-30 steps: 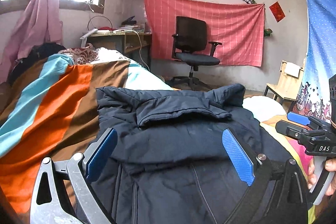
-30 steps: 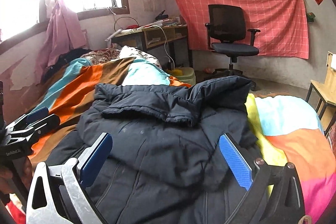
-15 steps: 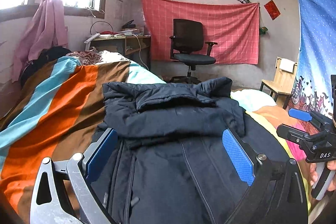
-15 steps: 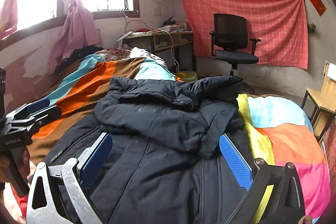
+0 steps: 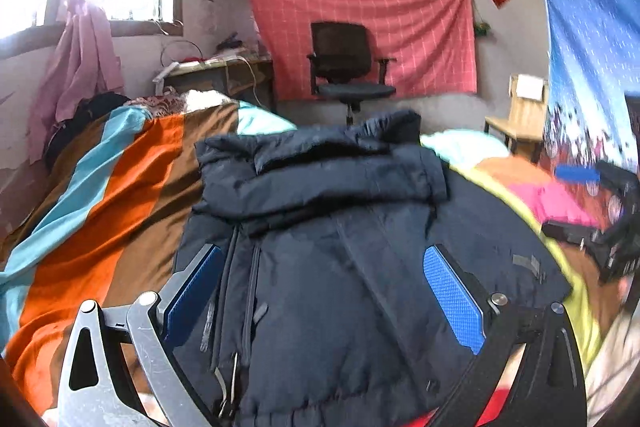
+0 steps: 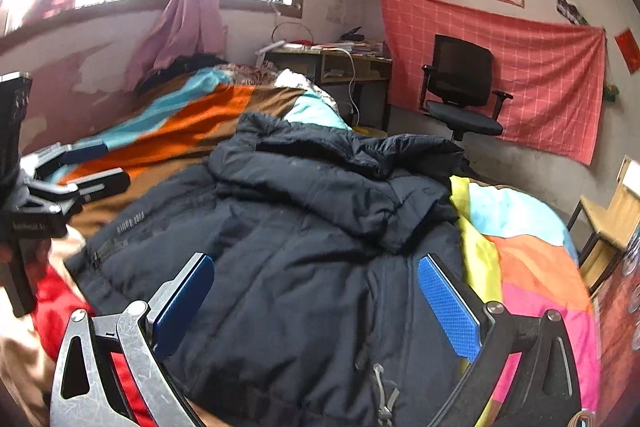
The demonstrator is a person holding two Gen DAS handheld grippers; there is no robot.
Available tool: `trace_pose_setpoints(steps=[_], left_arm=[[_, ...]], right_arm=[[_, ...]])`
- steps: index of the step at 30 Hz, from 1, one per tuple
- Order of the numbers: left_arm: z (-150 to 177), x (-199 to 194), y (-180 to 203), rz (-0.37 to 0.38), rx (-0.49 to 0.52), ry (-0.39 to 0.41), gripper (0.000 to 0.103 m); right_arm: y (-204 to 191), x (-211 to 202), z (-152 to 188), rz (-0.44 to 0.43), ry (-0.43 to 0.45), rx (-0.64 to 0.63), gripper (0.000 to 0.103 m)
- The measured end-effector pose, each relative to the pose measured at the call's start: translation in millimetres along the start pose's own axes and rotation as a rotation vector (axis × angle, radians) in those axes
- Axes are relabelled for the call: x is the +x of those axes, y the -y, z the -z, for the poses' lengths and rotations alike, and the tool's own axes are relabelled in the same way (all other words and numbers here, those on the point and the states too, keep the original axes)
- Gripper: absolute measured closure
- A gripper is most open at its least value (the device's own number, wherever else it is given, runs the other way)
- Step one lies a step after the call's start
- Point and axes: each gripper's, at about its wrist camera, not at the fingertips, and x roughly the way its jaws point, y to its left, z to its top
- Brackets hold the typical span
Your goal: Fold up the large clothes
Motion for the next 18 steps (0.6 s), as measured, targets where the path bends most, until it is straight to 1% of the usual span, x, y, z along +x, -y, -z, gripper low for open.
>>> trace_pose_setpoints(steps=[5, 7, 11, 15, 18], left_arm=[[31.6, -1.8, -1.3, 0.018, 0.057, -0.089, 0.005], [44.3, -2.8, 0.4, 0.028, 0.09, -0.125, 0.005], [70.0, -3.1, 7.0, 0.061, 0.145, -0.198, 0.005], [93.6, -2.1, 12.3, 0.062, 0.205, -0.265, 0.005], [109.4, 1.1, 14.6, 0.038, 0.243, -0.304, 0.005]], right_arm=[[-5.4, -3.6, 12.9, 0.007, -0.074, -0.085, 0.0], [-5.1, -2.6, 20.9, -0.011, -0.12, -0.111, 0.0], [-5.4, 3.4, 36.9, -0.01, -0.198, -0.154, 0.0], [-12.9, 19.2, 62.6, -0.018, -0.35, -0.236, 0.0], [-22.9, 28.1, 81.2, -0.029, -0.435, -0.326, 0.0]])
